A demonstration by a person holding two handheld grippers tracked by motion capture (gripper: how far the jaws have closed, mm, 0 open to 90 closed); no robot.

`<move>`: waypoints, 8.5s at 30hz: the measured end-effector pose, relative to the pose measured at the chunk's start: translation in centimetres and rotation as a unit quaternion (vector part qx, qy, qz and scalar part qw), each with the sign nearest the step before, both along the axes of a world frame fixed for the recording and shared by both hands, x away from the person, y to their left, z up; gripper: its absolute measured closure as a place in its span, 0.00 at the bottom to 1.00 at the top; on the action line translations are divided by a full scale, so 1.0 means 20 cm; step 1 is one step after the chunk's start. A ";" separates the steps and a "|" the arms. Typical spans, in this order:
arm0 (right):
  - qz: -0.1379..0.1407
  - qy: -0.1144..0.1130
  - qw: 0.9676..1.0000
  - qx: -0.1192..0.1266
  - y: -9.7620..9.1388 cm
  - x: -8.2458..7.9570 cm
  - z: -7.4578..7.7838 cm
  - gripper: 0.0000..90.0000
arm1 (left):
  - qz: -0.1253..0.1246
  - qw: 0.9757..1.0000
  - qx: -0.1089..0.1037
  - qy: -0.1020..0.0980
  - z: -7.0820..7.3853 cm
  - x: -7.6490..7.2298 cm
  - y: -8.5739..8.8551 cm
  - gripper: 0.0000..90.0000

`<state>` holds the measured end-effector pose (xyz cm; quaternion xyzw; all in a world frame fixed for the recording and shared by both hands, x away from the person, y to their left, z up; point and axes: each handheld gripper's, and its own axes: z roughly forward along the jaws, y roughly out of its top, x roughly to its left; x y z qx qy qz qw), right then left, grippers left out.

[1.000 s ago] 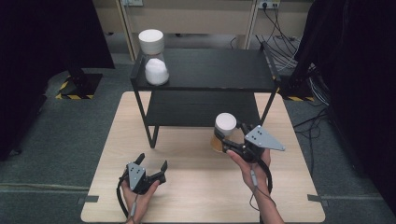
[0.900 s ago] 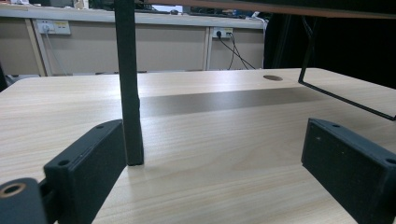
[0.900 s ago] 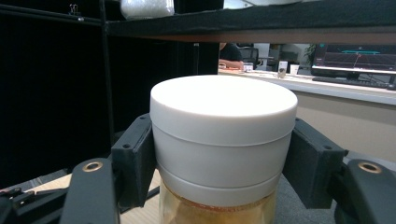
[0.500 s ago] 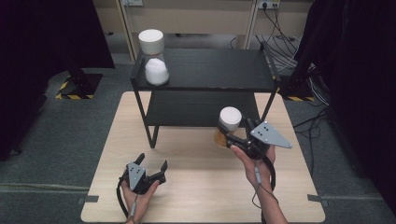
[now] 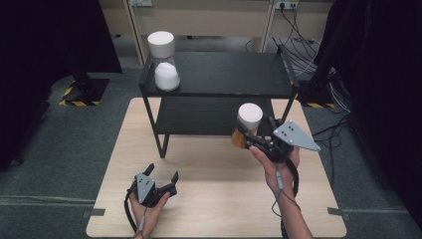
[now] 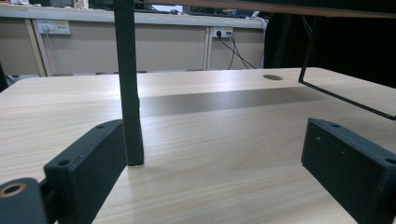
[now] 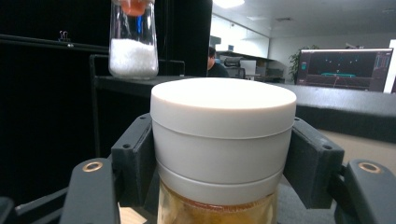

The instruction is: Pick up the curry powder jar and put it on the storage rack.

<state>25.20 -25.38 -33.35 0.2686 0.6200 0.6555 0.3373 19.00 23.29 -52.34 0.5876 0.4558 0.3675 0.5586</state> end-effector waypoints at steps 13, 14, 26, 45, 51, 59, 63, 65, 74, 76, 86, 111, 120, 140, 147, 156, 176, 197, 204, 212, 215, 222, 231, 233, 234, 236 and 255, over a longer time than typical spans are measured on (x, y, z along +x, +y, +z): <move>-0.005 -0.011 1.000 0.008 0.00 -0.01 0.09 0.38 | 0.000 1.000 0.001 0.000 0.00 0.00 0.00 0.07; -0.005 -0.012 1.000 0.007 -0.01 0.00 0.10 0.38 | 0.000 1.000 0.001 0.000 0.00 0.00 0.00 0.07; -0.016 -0.023 1.000 0.007 -0.02 0.00 0.20 0.38 | -0.001 1.000 0.001 0.000 0.00 0.00 0.00 0.07; -0.031 -0.035 0.999 0.023 -0.05 0.02 0.34 0.38 | -0.001 1.000 0.001 0.001 0.00 0.00 0.00 0.07; -0.038 -0.037 0.998 0.024 -0.06 0.02 0.37 0.38 | -0.002 1.000 0.001 0.001 0.00 0.00 0.00 0.07; -0.047 -0.038 0.998 0.027 -0.06 0.03 0.42 0.38 | -0.002 1.000 0.001 0.002 0.00 0.00 0.00 0.07; -0.051 -0.037 0.998 0.027 -0.07 0.05 0.45 0.38 | -0.002 1.000 0.001 0.001 0.00 0.00 0.00 0.07; -0.054 -0.036 0.997 0.028 -0.07 0.05 0.46 0.38 | -0.002 1.000 0.001 0.001 0.00 0.00 0.00 0.07; -0.066 -0.031 0.997 0.025 -0.06 0.10 0.52 0.38 | -0.002 1.000 0.000 0.001 0.00 0.00 0.00 0.07; -0.068 -0.031 0.997 0.024 -0.06 0.11 0.53 0.38 | -0.002 1.000 0.000 0.001 0.00 0.01 0.00 0.07; -0.078 -0.020 0.997 0.020 -0.02 0.18 0.58 0.38 | -0.002 1.000 0.000 0.001 0.00 0.01 0.01 0.07; -0.103 -0.003 0.995 0.013 0.02 0.34 0.60 0.38 | -0.005 1.000 0.000 0.002 0.00 0.01 0.01 0.07; -0.102 -0.004 0.995 0.022 0.02 0.35 0.58 0.38 | -0.005 1.000 0.001 0.001 0.00 0.01 0.01 0.07; -0.076 -0.003 0.997 0.034 -0.04 0.32 0.56 0.01 | -0.003 1.000 0.000 0.001 0.00 0.01 0.01 0.07; -0.065 -0.018 0.998 0.017 -0.07 0.26 0.54 0.01 | -0.003 1.000 0.000 0.000 0.00 0.01 0.01 0.07; -0.063 -0.020 0.998 0.007 -0.11 0.19 0.49 0.01 | -0.002 1.000 0.000 -0.001 0.00 0.01 0.00 0.07; -0.049 -0.031 0.998 0.003 -0.15 0.06 0.33 0.01 | -0.001 1.000 0.000 -0.002 0.00 0.01 0.00 0.07; -0.044 -0.016 0.999 0.009 -0.19 -0.02 0.13 0.01 | 0.000 1.000 0.000 -0.002 0.00 0.01 0.00 0.07; -0.043 -0.011 0.999 0.011 -0.22 -0.05 0.06 0.01 | 0.001 1.000 0.001 -0.002 0.00 0.01 0.00 0.07; -0.044 0.000 0.999 0.014 -0.24 -0.07 -0.02 0.01 | 0.001 1.000 0.001 -0.003 0.00 0.01 0.00 0.07; -0.044 0.002 0.999 0.012 -0.25 -0.08 -0.06 0.01 | 0.001 1.000 0.001 -0.002 0.00 0.01 0.00 0.07; -0.045 0.011 0.999 0.012 -0.25 -0.09 -0.11 0.01 | 0.001 1.000 0.001 -0.003 0.00 0.01 0.00 0.07; -0.051 0.022 0.998 0.014 -0.27 -0.11 -0.20 0.01 | 0.001 1.000 0.001 -0.004 -0.01 0.01 0.00 0.07; -0.051 0.022 0.998 0.012 -0.27 -0.11 -0.21 0.01 | 0.001 1.000 0.000 -0.004 -0.01 0.01 0.00 0.07; -0.052 0.024 0.998 0.012 -0.27 -0.12 -0.22 0.01 | 0.001 1.000 0.001 -0.004 -0.01 0.01 0.00 0.07; -0.052 0.025 0.998 0.012 -0.28 -0.12 -0.24 0.01 | 0.001 1.000 0.001 -0.004 -0.01 0.01 0.00 0.07; -0.064 0.053 0.996 0.015 -0.30 -0.14 -0.42 0.01 | 0.001 1.000 0.000 -0.004 -0.01 0.01 0.00 0.07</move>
